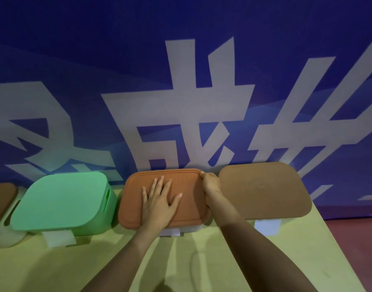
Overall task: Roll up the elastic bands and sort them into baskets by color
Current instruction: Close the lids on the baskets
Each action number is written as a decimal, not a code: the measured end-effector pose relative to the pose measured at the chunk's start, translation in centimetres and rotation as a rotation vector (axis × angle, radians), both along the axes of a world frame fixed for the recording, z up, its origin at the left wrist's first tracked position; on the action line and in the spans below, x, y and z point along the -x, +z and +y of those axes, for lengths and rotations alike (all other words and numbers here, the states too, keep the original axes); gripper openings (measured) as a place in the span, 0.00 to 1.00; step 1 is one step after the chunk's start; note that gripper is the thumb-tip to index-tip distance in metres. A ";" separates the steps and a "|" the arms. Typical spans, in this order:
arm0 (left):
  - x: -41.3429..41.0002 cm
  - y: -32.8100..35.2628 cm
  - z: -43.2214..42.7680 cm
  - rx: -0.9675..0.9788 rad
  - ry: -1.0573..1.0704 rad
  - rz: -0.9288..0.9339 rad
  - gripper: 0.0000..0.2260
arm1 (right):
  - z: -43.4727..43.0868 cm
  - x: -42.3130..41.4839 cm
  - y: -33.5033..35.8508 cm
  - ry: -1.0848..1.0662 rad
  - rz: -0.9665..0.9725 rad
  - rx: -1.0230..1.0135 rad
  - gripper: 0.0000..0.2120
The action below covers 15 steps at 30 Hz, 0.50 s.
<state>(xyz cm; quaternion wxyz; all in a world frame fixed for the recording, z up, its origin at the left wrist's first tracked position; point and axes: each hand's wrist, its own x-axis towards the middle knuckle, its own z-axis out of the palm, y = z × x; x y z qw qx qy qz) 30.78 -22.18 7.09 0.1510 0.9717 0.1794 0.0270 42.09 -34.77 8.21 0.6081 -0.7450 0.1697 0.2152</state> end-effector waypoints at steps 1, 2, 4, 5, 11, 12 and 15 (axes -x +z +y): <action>0.0 0.0 0.0 -0.002 -0.001 -0.004 0.40 | 0.1 0.0 0.0 0.000 -0.005 0.004 0.15; 0.0 0.0 0.0 0.004 -0.004 -0.008 0.39 | 0.1 0.1 0.1 -0.003 -0.011 0.025 0.14; 0.0 -0.2 0.1 0.072 0.002 -0.061 0.32 | 0.1 0.5 0.2 0.001 -0.041 0.094 0.14; 0.1 -0.2 0.2 0.153 0.015 -0.116 0.25 | -0.1 0.6 0.2 0.018 -0.072 0.127 0.14; 2.5 0.9 2.4 0.316 0.163 -0.418 0.13 | -0.3 1.7 0.2 0.261 -0.426 0.327 0.19; 3.1 0.9 2.9 0.282 0.210 -0.427 0.14 | -0.3 2.0 0.3 0.307 -0.479 0.375 0.20; 4.7 0.8 3.8 0.446 0.464 -0.376 0.22 | -0.5 2.9 0.2 0.408 -0.569 0.531 0.25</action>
